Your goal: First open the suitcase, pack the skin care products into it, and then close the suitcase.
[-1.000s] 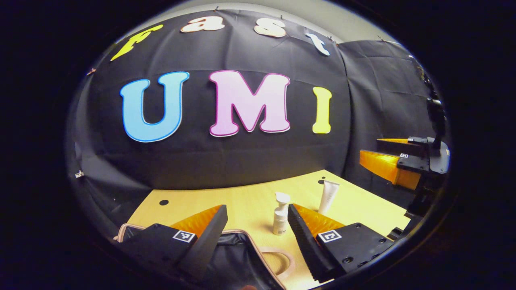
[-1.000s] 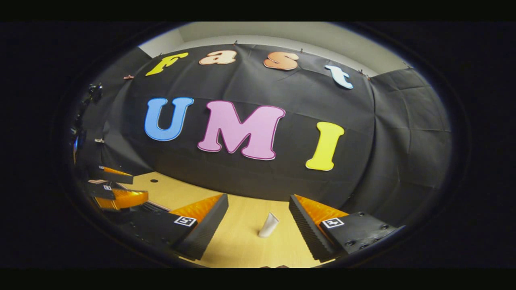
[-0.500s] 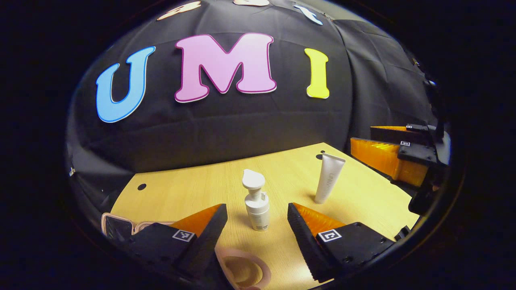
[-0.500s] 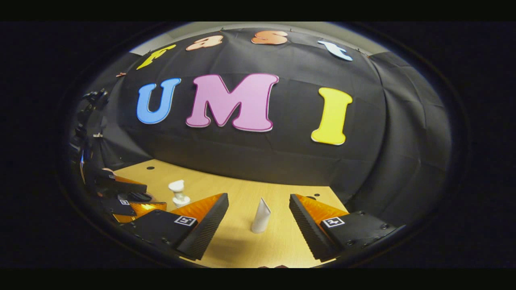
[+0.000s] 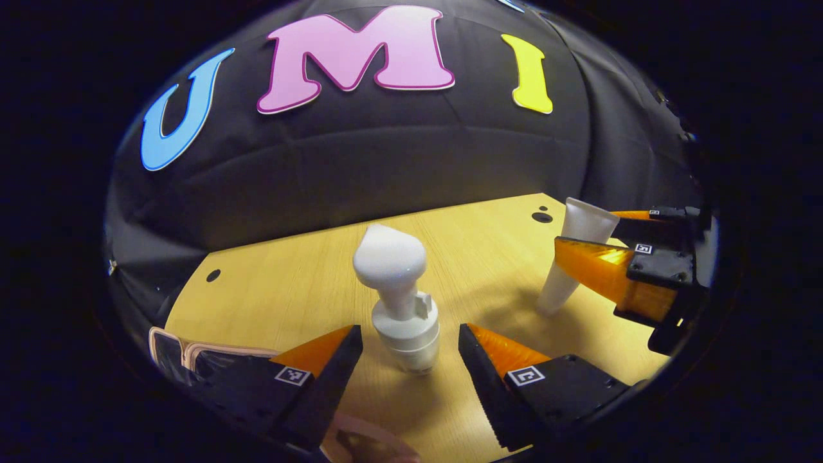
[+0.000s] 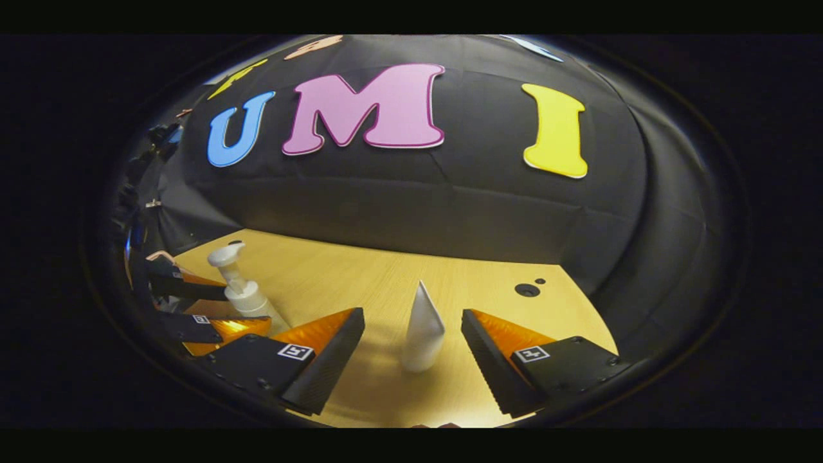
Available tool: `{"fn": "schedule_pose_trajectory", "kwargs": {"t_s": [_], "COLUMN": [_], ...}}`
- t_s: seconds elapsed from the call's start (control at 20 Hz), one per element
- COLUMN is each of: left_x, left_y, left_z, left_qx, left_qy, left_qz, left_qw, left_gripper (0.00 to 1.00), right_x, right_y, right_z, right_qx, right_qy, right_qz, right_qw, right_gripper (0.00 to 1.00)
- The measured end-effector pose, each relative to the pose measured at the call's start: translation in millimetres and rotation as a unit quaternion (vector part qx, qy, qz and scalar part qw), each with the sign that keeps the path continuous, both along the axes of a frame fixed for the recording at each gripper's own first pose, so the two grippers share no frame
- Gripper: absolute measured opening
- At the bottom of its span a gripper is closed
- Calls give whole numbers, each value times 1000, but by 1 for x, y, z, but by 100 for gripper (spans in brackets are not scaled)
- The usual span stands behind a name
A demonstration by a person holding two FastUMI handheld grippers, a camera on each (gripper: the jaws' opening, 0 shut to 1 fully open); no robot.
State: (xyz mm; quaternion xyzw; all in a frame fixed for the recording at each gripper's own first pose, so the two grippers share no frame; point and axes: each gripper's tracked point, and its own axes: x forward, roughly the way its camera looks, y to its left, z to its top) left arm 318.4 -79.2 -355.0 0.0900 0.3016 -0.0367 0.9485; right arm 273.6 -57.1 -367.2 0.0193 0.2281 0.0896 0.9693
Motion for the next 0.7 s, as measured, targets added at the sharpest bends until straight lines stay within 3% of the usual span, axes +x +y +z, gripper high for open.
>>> {"fn": "schedule_pose_trajectory", "kwargs": {"t_s": [0.35, 0.4, 0.45, 0.55, 0.6, 0.7], "left_x": [18, 24, 16, 19, 17, 3], "left_y": [-11, -10, -14, -16, -17, -19], "left_z": [-30, -36, -27, -30, -30, -26], "left_qx": [0, -3, -12, -16, -16, -22], "left_qy": [26, 30, 29, 39, 43, 60], "left_qz": [-9, -8, -10, -9, -9, -11], "left_qw": [1000, 1000, 999, 999, 999, 998], "left_gripper": [95, 91, 66, 60, 63, 59], "right_x": [6, 6, 7, 9, 10, 8], "right_y": [-1, -1, -1, -1, -1, -1], "right_z": [-21, -21, -22, -25, -28, -37], "right_qx": [6, 5, 4, 3, 2, -5], "right_qy": [19, 19, 20, 23, 24, 32], "right_qz": [-6, -6, -6, -6, -5, -2], "right_qw": [1000, 1000, 1000, 1000, 1000, 999], "right_gripper": [97, 97, 96, 96, 96, 97]}}
